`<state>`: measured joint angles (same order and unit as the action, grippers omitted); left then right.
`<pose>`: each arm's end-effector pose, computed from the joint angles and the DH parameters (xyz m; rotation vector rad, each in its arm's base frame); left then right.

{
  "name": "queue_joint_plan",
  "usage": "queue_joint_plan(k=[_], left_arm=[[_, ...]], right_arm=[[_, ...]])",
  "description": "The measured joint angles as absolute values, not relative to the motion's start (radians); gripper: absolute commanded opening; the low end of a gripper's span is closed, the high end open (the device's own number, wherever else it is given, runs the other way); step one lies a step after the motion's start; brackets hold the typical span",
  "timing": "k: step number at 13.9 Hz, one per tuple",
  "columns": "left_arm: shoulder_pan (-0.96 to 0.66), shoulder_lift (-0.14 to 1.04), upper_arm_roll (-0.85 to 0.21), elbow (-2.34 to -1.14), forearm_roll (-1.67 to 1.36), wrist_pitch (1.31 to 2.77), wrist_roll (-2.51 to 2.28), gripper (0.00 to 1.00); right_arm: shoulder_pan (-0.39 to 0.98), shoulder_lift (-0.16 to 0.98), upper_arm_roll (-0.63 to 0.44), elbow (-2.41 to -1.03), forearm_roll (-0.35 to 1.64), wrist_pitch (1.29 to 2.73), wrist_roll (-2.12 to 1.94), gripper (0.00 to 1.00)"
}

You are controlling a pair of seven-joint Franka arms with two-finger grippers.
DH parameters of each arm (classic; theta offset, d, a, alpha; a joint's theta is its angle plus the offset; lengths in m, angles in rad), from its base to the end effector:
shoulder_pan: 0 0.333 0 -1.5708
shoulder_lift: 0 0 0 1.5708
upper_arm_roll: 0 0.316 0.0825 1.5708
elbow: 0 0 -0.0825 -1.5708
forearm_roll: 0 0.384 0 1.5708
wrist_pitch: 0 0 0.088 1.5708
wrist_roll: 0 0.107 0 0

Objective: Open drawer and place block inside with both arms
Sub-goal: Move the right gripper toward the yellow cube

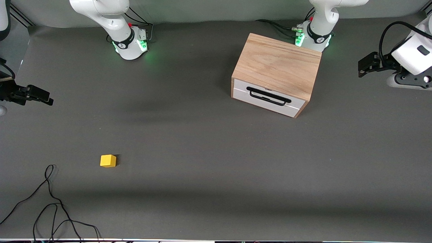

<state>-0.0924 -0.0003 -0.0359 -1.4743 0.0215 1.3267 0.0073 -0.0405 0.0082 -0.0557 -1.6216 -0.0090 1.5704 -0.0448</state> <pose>0.5240 -0.0649 0.6495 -3.0965 0.2046 0.2266 0.5521 -0.0541 0.5960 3.1339 -0.0802 -0.0939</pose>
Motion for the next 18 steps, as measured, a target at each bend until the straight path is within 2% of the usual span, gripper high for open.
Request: queue_joint_plan(k=[9, 15, 18], left_arm=[[-0.092, 0.000, -0.036, -1.477, 0.021, 1.327, 0.007, 1.00], [-0.092, 0.000, -0.035, -1.479, 0.022, 1.327, 0.007, 1.00], [-0.092, 0.000, -0.035, -1.480, 0.022, 1.325, 0.007, 1.00]], right_arm=[[-0.040, 0.024, -0.056, -1.618, -0.009, 1.575, -0.045, 1.00], [-0.040, 0.217, -0.055, -1.394, -0.009, 1.588, -0.045, 1.00], [-0.039, 0.278, -0.051, -1.348, -0.005, 1.587, -0.045, 1.00]])
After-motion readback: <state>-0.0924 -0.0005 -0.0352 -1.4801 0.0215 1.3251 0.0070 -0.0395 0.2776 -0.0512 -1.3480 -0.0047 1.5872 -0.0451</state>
